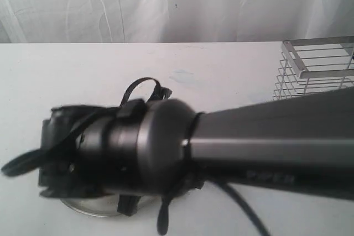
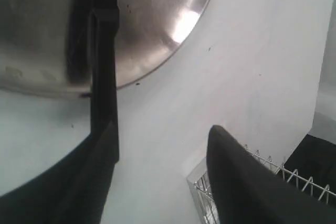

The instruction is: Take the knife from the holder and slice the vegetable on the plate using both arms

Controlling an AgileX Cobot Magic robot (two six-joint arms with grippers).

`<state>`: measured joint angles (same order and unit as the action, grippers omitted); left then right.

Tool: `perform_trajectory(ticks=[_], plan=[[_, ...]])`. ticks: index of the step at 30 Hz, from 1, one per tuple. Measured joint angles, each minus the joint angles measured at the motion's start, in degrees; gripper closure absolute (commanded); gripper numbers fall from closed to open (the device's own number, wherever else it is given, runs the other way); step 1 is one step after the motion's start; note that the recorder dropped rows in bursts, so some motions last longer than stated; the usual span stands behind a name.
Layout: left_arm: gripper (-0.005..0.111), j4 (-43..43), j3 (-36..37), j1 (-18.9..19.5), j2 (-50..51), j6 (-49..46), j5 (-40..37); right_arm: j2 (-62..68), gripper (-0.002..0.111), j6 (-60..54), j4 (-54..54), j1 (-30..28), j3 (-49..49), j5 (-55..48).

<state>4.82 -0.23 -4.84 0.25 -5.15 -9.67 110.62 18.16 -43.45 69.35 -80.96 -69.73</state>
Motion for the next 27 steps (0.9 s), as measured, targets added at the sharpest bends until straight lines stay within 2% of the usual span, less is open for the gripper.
perform_trajectory(ticks=[9,20,27], plan=[[0.107,0.00,0.00,0.00,0.00,0.00,0.00,7.72,0.059,8.16,0.32,1.45,0.28,0.12],[0.107,0.00,0.00,0.00,0.00,0.00,0.00,8.64,0.059,13.38,0.39,-0.72,7.32,0.16],[0.107,0.00,0.00,0.00,0.00,0.00,0.00,8.64,0.059,15.48,-0.56,-1.40,8.08,0.18]])
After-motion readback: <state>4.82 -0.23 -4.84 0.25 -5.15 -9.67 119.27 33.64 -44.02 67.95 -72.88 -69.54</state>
